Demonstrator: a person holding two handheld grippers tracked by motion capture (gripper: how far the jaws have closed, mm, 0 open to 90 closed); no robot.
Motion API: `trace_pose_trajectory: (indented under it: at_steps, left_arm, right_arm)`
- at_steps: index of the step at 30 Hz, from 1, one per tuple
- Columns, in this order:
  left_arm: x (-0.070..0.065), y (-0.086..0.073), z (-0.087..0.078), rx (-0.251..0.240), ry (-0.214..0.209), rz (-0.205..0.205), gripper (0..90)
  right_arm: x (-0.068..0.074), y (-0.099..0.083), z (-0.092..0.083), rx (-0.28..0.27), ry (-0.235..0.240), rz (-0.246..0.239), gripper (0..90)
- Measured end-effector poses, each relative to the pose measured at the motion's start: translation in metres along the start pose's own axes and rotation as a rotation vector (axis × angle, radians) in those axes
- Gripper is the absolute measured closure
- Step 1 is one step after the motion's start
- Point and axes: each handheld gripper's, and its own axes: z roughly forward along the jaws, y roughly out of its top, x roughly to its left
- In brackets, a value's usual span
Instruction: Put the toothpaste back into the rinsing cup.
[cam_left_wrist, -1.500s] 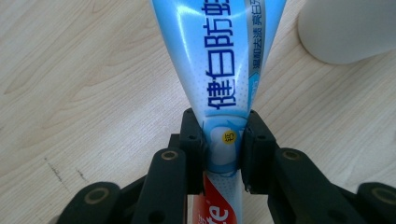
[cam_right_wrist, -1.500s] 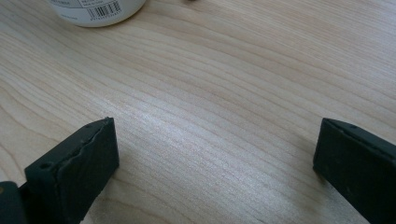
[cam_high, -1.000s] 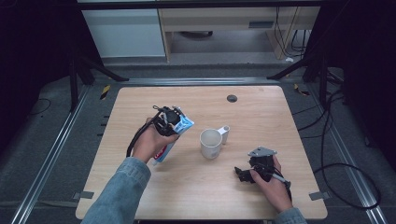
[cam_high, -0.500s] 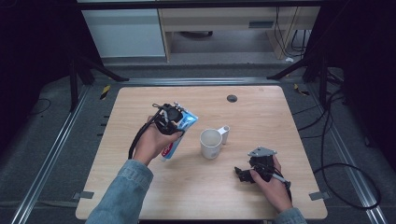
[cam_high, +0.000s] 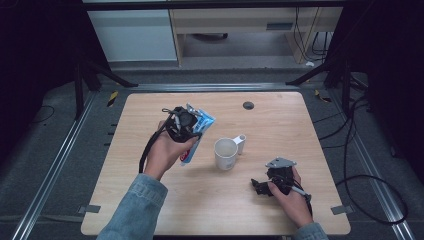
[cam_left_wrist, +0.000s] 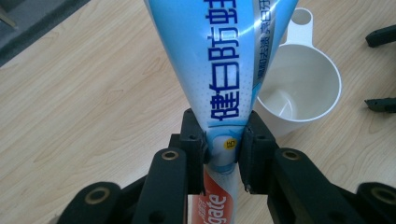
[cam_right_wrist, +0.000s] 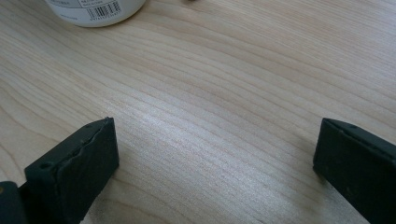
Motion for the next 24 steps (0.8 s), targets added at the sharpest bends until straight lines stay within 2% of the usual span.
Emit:
trace_pose_trajectory:
  at_steps: [3, 4, 6, 7, 16, 20, 24]
  left_arm:
    - [-0.001, -0.001, 0.001, -0.009, 0.001, -0.002, 73.3]
    - [-0.002, -0.002, 0.001, -0.017, 0.005, -0.002, 73.3]
    - [-0.003, -0.002, 0.000, -0.028, 0.007, -0.007, 73.3]
    - [-0.003, -0.002, -0.001, -0.037, 0.014, -0.007, 73.3]
    - [-0.010, -0.003, -0.016, -0.157, 0.042, -0.034, 73.2]
    - [-0.010, -0.006, -0.026, -0.215, 0.051, -0.062, 73.2]
    - [-0.011, -0.007, -0.033, -0.249, 0.067, -0.070, 73.2]
  right_arm:
    - [0.000, 0.000, 0.000, -0.001, 0.001, 0.000, 0.4]
    - [-0.001, 0.000, 0.001, -0.006, -0.009, -0.017, 0.4]
    - [0.000, 0.000, 0.000, 0.000, 0.000, 0.000, 0.4]
    - [-0.001, 0.000, 0.001, -0.005, -0.007, -0.014, 0.4]
    - [-0.001, 0.000, 0.001, -0.007, -0.006, -0.013, 0.4]
    - [-0.001, 0.000, 0.001, -0.005, -0.007, -0.015, 0.4]
    - [-0.001, 0.000, 0.001, -0.005, -0.007, -0.015, 0.4]
